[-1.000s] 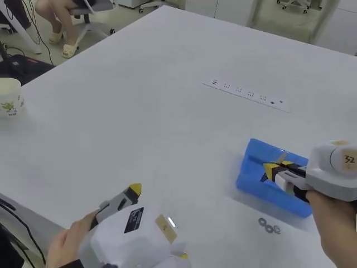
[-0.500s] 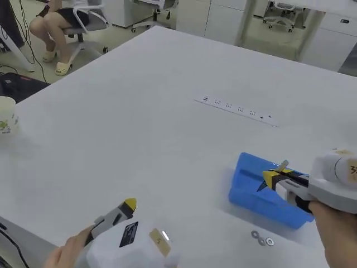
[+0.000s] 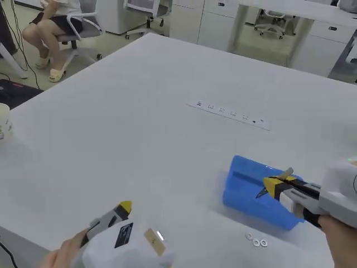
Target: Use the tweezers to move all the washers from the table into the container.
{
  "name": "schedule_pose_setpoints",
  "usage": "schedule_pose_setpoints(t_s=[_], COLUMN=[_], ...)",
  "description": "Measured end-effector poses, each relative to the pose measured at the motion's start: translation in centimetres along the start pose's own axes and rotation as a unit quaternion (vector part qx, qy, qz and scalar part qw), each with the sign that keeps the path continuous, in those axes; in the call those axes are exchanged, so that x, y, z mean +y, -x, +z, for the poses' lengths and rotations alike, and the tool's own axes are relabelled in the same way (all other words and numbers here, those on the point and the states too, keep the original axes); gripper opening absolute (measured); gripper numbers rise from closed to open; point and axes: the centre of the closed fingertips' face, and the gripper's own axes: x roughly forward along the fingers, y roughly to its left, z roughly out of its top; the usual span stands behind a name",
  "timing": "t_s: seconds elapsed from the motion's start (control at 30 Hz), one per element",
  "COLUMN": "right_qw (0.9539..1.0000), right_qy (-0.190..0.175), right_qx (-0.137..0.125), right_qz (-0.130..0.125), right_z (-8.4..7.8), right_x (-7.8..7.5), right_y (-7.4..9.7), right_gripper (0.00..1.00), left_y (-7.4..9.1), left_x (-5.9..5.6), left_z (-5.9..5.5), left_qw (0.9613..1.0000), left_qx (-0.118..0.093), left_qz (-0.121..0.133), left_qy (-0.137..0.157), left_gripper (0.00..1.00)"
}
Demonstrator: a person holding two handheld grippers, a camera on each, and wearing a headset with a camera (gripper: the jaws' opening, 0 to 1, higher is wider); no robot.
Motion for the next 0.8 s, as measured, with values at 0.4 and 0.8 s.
schedule_pose_setpoints(t_s=[0.4,0.8], right_qw=[0.9996,0.9981], right_qy=[-0.018,-0.032], right_qx=[0.019,0.05], right_qz=[0.008,0.014], right_z=[-2.9,-6.3], right_x=[0.6,0.2], right_y=[0.8,-0.1], right_gripper=[0.03,0.03], left_y=[0.0,0.0], left_x=[0.0,0.1], left_z=[0.0,-0.2], left_qw=[1.0,1.0], left_qx=[0.0,0.003], left_qz=[0.001,0.003], left_qy=[-0.001,-0.002], left_gripper=[0.8,0.8])
